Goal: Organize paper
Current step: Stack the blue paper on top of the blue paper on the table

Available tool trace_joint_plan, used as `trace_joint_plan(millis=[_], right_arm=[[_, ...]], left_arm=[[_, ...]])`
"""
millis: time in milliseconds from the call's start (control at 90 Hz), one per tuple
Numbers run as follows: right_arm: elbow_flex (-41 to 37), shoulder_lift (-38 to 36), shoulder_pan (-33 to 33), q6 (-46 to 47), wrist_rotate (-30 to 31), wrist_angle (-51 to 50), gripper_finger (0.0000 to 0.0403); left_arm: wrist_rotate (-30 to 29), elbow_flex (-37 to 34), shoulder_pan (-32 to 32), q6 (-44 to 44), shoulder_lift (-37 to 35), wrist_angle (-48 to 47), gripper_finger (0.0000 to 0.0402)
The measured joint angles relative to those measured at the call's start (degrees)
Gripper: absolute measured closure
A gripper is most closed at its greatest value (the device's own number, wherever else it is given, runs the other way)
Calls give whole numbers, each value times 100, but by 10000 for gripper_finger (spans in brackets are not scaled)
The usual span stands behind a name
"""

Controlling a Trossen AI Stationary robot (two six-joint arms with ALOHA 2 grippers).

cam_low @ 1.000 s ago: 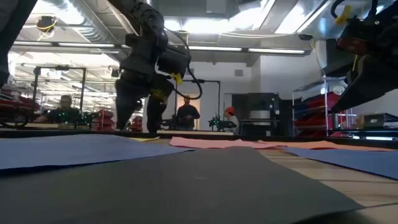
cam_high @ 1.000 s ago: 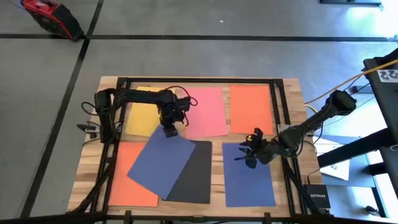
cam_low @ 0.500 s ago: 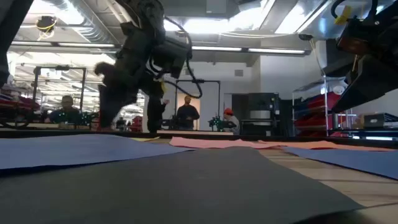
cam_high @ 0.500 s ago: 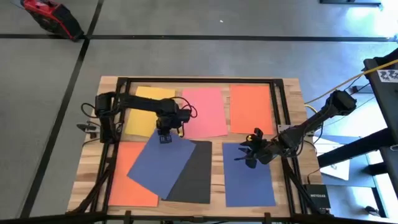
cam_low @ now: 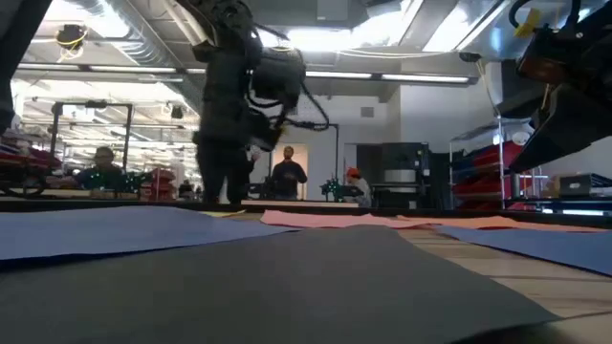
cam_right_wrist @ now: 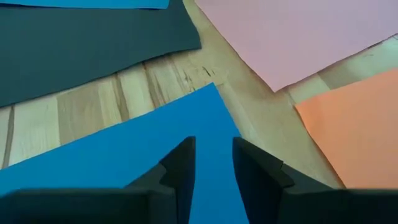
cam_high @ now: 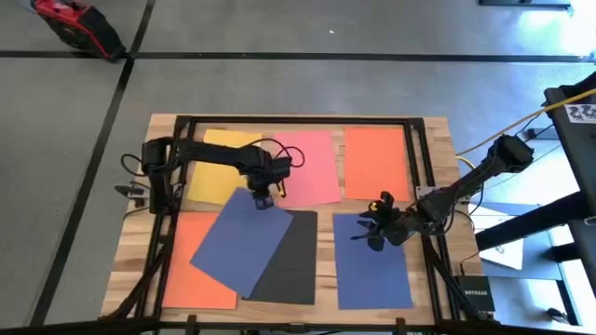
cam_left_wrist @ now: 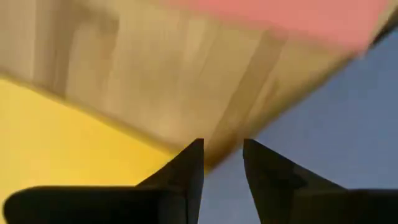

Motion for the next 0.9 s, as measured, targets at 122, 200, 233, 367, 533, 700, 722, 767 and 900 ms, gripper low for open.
trace_joint_plan(millis=[122, 200, 233, 367, 533, 700, 722, 767, 900], right_arm=[[0, 0, 2, -2, 41, -7, 308], [0, 0, -1, -4, 109, -11, 308], [0, 0, -1, -4, 110, -15, 308], [0, 0, -1, -4, 110, -28, 308], [0, 1, 1, -9, 111, -32, 308], [-2, 0, -1, -13, 111, -28, 308], [-2, 0, -1, -13, 111, -27, 308], [-2, 0, 1, -13, 111, -28, 308], [-15, 2, -1, -13, 111, -23, 308]], left_arm=[[-640, -1, -212, -356, -22, 875, 330], [-990, 0, -397, -538, -55, 1603, 347], [-1150, 0, -486, -595, -66, 1912, 355], [-1906, 0, -825, -588, -146, 2932, 383], [-2202, 0, -1044, -612, -214, 3550, 400], [-2228, -341, -1110, -802, -292, 4030, 401], [-2250, -472, -1109, -855, -328, 4177, 401], [-2277, -722, -1101, -921, -385, 4583, 401], [-2282, -1480, -1092, -895, -756, 5744, 402]])
